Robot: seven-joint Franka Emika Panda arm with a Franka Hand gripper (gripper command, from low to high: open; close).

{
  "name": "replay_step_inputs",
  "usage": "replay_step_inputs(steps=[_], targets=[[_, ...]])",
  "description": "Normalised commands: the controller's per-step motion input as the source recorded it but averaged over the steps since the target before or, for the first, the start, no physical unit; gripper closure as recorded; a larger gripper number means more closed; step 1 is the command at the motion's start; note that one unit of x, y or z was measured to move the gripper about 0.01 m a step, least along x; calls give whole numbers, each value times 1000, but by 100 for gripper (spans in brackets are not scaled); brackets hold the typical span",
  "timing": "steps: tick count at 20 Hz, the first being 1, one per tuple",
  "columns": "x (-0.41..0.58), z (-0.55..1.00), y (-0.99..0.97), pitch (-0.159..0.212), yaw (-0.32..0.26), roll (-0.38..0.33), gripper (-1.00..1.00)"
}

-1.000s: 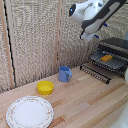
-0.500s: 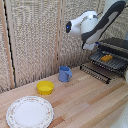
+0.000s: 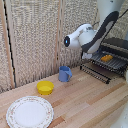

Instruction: Kindly employ your clamp to softly take hold of the bread. Delicately rest it on the oven pan, verifying that it is even on the surface. Using your clamp and attentiveness, smoothly glide the pan into the oven and along the appropriate brackets, securing it in position.

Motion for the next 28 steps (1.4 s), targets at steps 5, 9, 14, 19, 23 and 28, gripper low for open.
replay_step_inputs(steps=[5, 9, 14, 19, 23, 28], targets=[[30, -197, -26, -180, 7, -34, -100], [-4, -176, -1, -193, 0, -6, -100], [-95, -131, -200, -104, -37, -28, -100], [-29, -155, -258, 36, -39, 30, -100], [0, -252, -284, 142, -50, 65, -100], [-19, -137, -338, 61, -8, 61, -100]])
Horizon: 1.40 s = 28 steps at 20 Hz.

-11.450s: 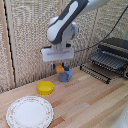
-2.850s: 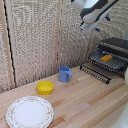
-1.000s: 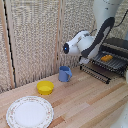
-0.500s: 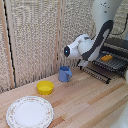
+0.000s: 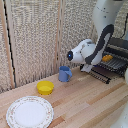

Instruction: Kindly employ your clamp to softly take hold of the bread. Delicately rest it on the oven pan, verifying that it is even on the surface. Using your clamp and attentiveness, smoothly glide the pan into the oven and along the appropriate brackets, securing it in position.

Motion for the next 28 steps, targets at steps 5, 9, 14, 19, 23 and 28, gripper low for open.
replay_step_inputs(steps=[5, 9, 14, 19, 23, 28], targets=[[-1, 175, -315, -15, 7, 20, -100], [18, 258, -281, 16, -1, 69, 100], [63, 182, -255, 42, -9, 58, 100], [10, 207, -338, 39, 0, 82, 100], [3, 164, -258, 42, 0, 59, 100], [79, 260, -277, 66, -20, 113, 100]])
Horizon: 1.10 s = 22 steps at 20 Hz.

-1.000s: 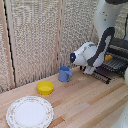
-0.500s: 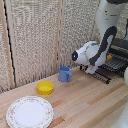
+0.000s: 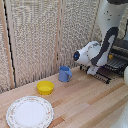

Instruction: Kindly employ your clamp to softly take hold of the bread. Delicately rest it on the oven pan, verifying that it is even on the surface. Using your clamp and attentiveness, smoothly glide the pan into the oven and along the appropriate brackets, securing it in position.

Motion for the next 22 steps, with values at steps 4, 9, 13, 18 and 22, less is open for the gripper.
replay_step_inputs(steps=[4, 9, 13, 18, 22], targets=[[144, 609, -313, 33, -88, 190, 100], [233, 858, -218, 3, -108, 100, 100], [154, 878, -407, 9, -40, 103, 100], [-230, 603, -906, 0, 14, 59, 100], [-334, 603, -1000, 0, 2, 13, 100]])
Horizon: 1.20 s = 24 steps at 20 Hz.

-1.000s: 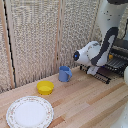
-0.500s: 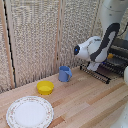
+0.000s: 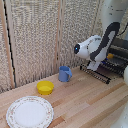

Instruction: Kindly employ your clamp to softly take hold of the bread. Delicately rest it on the oven pan, verifying that it is even on the surface. Using your clamp and attentiveness, smoothly glide the pan into the oven and along the appropriate brackets, securing it in position.

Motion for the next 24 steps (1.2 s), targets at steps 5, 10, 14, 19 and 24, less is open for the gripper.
replay_step_inputs(steps=[5, 10, 14, 19, 24], targets=[[-275, 559, -1000, 0, 13, 10, 100], [-67, -35, -1000, 0, 1, 12, 100], [-40, -214, -1000, -1, 0, -53, 100], [-66, -110, -1000, -23, 0, -6, 100], [-54, -1, -823, -21, 1, 0, 100]])
